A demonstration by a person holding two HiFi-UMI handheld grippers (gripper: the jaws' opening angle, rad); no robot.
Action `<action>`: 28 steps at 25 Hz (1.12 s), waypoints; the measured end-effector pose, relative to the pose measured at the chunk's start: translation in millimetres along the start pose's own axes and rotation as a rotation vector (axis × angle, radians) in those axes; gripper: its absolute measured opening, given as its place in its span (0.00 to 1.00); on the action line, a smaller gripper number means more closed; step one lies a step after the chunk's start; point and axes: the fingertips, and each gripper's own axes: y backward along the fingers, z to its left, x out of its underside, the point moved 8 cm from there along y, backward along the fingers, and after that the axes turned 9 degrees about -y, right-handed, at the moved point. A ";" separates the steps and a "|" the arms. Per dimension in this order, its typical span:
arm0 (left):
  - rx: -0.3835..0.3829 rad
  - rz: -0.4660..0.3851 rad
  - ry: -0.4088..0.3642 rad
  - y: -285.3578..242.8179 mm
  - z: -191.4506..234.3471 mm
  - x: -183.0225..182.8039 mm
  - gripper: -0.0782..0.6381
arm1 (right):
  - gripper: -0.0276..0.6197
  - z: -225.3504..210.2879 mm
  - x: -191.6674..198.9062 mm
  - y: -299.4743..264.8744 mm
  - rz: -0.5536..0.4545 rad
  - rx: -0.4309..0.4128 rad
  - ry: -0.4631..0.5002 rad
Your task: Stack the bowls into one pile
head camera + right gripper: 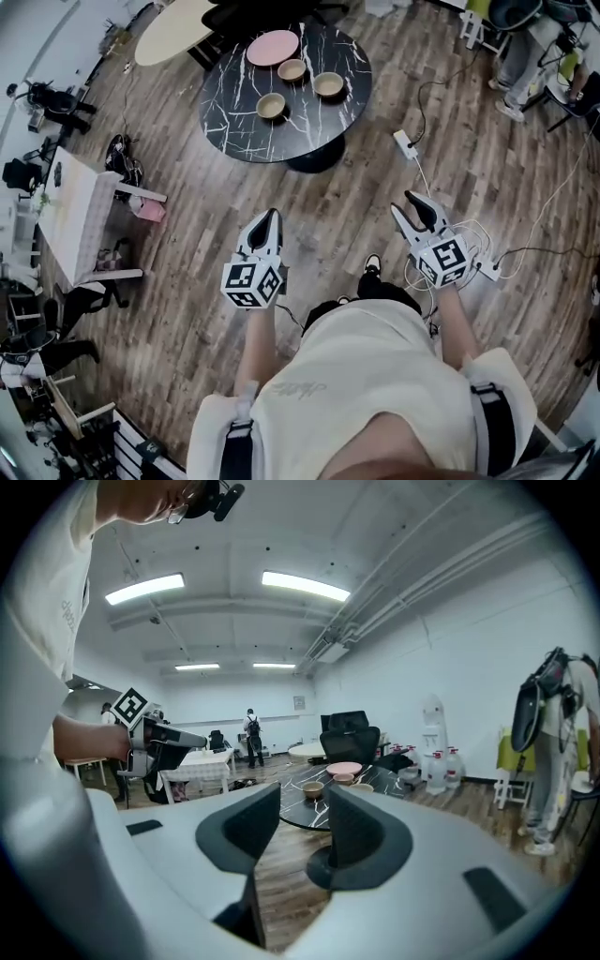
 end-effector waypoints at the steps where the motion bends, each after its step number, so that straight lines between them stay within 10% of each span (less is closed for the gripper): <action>1: -0.011 -0.002 -0.002 -5.7 2.3 -2.1 0.14 | 0.28 -6.5 -1.3 -6.5 0.003 -0.006 -0.002; 12: -0.098 -0.010 0.052 -37.5 -3.9 8.4 0.14 | 0.28 -40.8 -26.2 -46.4 0.013 -0.136 0.100; 28: -0.051 0.105 -0.053 -78.2 5.8 16.9 0.14 | 0.28 -64.7 -1.5 -67.9 0.069 -0.102 -0.010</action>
